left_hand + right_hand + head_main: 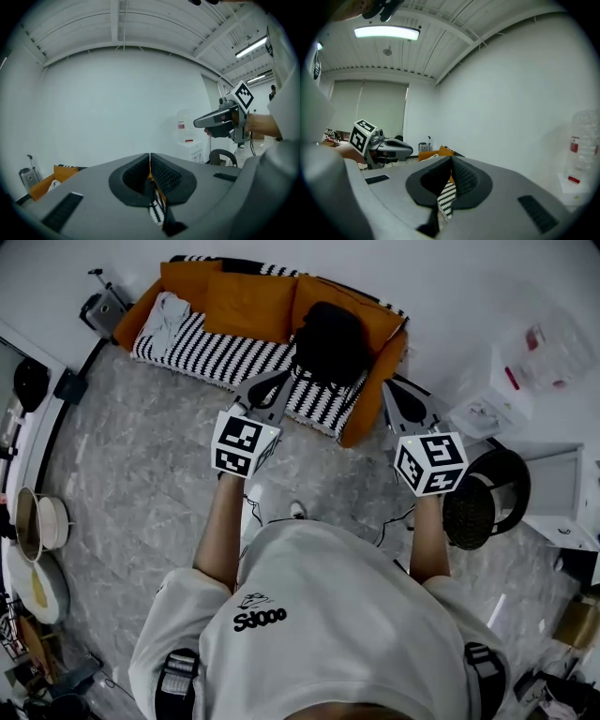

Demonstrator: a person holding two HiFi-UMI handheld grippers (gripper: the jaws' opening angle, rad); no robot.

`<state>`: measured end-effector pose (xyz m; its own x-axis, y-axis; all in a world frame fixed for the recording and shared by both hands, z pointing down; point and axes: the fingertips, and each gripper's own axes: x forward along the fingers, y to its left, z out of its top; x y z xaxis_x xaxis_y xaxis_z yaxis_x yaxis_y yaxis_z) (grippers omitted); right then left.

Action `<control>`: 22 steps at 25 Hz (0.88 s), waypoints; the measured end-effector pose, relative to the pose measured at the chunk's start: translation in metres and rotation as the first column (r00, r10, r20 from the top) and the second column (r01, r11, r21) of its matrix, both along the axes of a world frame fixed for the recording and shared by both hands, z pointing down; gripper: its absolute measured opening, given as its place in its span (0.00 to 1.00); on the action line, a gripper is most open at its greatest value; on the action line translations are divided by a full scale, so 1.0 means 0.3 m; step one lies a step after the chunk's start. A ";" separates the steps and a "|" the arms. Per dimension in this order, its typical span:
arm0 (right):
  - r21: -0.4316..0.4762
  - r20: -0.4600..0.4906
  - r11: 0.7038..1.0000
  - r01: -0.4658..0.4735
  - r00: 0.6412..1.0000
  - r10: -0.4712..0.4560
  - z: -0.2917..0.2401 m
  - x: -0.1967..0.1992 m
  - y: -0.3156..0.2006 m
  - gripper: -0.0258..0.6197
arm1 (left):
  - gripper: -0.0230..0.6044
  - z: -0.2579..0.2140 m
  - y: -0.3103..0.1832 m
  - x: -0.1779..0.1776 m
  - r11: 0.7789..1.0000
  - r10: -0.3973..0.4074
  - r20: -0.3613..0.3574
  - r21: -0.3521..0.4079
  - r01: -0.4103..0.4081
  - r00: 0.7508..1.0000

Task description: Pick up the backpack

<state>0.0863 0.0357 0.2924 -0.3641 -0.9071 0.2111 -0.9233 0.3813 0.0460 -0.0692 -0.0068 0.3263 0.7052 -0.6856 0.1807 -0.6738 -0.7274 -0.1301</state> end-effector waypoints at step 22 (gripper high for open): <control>-0.159 0.059 0.981 0.109 0.993 -0.100 0.254 -0.027 -0.511 0.10 | 0.08 0.172 -0.399 -0.007 0.993 -0.013 0.027 -0.113 0.016 1.000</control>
<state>0.0783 -0.1175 0.3685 -0.4691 -0.8187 0.3310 -0.8775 0.4744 -0.0702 -0.0713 -0.1265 0.3781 0.6891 -0.6701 0.2760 -0.6821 -0.7284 -0.0655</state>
